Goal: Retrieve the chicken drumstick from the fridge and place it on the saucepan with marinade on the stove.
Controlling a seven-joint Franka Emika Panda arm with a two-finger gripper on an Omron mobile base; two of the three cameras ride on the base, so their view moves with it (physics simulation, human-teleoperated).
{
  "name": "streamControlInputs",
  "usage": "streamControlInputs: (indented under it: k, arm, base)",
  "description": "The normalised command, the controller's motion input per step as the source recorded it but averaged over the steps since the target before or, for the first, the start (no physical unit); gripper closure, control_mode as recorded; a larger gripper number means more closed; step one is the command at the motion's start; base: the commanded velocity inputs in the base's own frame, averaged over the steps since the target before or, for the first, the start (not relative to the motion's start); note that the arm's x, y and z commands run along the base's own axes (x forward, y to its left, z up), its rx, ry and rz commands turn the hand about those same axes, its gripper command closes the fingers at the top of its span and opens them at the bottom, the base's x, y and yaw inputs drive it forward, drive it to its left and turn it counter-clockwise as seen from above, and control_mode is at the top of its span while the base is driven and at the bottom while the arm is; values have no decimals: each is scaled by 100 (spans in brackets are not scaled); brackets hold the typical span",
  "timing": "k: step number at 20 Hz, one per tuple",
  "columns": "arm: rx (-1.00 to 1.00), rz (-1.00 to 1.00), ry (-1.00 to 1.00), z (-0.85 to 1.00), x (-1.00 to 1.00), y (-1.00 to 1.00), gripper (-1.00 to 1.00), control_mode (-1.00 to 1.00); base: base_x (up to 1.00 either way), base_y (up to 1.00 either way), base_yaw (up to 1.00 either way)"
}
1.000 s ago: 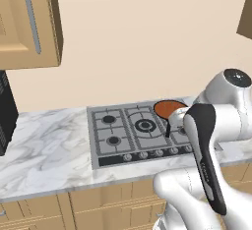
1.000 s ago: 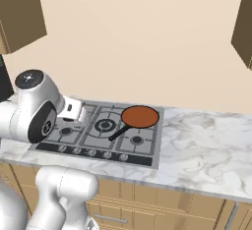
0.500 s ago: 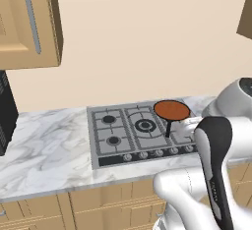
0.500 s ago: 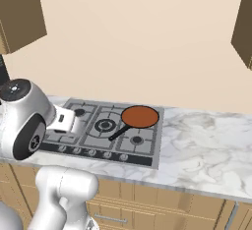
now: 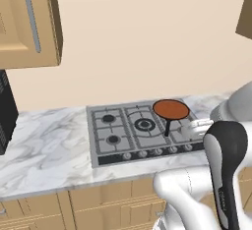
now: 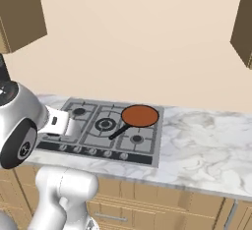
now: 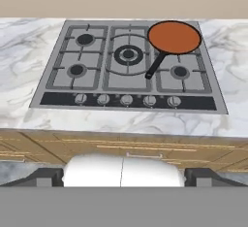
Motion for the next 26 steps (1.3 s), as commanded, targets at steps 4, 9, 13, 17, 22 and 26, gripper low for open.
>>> streamControlInputs:
  k: [4,9,13,17,22,26]
  arm:
    - [0,0,0,0,0,0,-100,100]
    - [0,0,0,0,0,0,-100,100]
    - [0,0,0,0,0,0,-100,100]
    - [0,0,0,0,0,0,-100,100]
    - [0,0,0,0,0,0,-100,100]
    - [0,0,0,0,0,0,-100,100]
  base:
    - [-87,-23,-13]
    - [-95,-25,-21]
    - [-82,-22,-27]
    - [-77,-25,-27]
    - [-85,-41,-34]
    - [-84,-42,-41]
